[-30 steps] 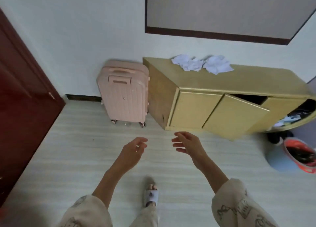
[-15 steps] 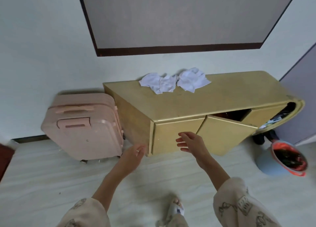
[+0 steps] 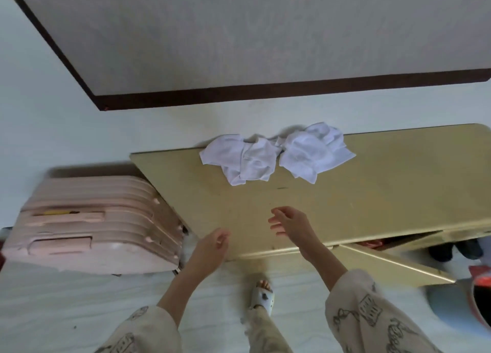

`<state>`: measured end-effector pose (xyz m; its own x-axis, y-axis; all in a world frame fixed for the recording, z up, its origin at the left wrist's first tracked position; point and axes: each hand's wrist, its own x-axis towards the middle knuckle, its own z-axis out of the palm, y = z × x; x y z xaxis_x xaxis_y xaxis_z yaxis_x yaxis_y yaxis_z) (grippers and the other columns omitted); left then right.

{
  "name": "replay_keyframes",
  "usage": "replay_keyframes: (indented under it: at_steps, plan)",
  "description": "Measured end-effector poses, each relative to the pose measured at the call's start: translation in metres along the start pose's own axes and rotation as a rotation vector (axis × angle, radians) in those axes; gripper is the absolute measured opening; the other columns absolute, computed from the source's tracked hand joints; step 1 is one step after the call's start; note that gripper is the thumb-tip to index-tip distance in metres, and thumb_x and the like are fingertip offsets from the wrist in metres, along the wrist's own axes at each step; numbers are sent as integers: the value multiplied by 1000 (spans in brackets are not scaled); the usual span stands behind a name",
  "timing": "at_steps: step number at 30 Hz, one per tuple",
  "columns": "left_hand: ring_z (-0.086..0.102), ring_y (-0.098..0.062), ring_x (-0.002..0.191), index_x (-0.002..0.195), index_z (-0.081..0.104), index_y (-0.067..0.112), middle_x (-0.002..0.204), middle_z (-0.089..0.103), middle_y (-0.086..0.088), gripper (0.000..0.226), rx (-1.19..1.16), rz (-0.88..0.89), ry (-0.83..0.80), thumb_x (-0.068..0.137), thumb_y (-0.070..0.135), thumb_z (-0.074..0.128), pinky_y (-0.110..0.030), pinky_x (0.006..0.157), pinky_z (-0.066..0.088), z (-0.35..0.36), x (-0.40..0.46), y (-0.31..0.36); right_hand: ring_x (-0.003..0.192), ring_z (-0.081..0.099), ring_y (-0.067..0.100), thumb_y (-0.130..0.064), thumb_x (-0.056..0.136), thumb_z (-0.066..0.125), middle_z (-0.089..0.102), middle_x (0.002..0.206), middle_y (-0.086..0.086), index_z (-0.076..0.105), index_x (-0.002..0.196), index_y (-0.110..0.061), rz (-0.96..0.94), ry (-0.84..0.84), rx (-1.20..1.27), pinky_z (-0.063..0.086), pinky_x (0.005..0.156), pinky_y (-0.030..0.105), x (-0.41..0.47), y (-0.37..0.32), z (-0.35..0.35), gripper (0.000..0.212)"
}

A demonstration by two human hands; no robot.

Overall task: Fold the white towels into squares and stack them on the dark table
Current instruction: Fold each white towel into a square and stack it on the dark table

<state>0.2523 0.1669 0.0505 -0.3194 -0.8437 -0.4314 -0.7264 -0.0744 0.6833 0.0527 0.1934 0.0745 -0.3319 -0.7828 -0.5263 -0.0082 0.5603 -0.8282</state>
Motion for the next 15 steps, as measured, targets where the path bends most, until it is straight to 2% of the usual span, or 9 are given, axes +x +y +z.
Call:
replay_keyframes:
  at_steps: [3, 5, 8, 12, 13, 15]
  plan:
    - [60, -20, 90, 111, 61, 4, 106, 65, -10, 22, -26, -55, 49, 93, 12, 50, -17, 73, 36, 10, 54, 19, 70, 59, 16, -14, 95, 48, 66, 83, 4, 62, 105, -5, 3, -3, -148, 47, 69, 30, 55, -11, -13, 20]
    - [55, -15, 83, 105, 63, 6, 97, 63, -5, 19, -24, -59, 77, 92, 12, 51, -13, 70, 32, 15, 84, 27, 81, 60, 17, -15, 94, 48, 67, 89, 2, 64, 105, -5, -33, -15, -339, 45, 77, 30, 87, -12, -16, 22]
    - [51, -18, 84, 91, 62, 10, 89, 54, -2, 16, 53, -16, 95, 90, 5, 47, -18, 72, 32, 19, 134, 27, 101, 61, 23, -10, 94, 46, 67, 109, 7, 65, 111, -6, -175, -23, -571, 42, 85, 25, 137, -12, -8, 26]
    - [52, -28, 106, 104, 62, -3, 109, 60, -12, 29, 250, 147, 120, 89, 2, 37, -24, 84, 36, 19, 182, 28, 115, 52, 29, -2, 91, 45, 55, 124, 12, 55, 125, -3, -411, -137, -949, 41, 92, 32, 188, -12, 3, 35]
    - [50, -27, 115, 113, 60, -1, 118, 58, -10, 33, 291, 192, 109, 89, 3, 37, -26, 89, 37, 20, 195, 29, 113, 54, 31, 0, 86, 53, 57, 121, 13, 58, 120, -2, -492, -149, -1055, 44, 90, 34, 202, -11, 5, 35]
    - [45, -21, 126, 125, 55, 6, 132, 51, -5, 41, 387, 288, 75, 86, -1, 48, -31, 98, 41, 23, 217, 28, 94, 65, 28, -5, 59, 79, 67, 100, 10, 69, 96, -8, -574, -132, -1223, 53, 73, 34, 227, -3, 7, 38]
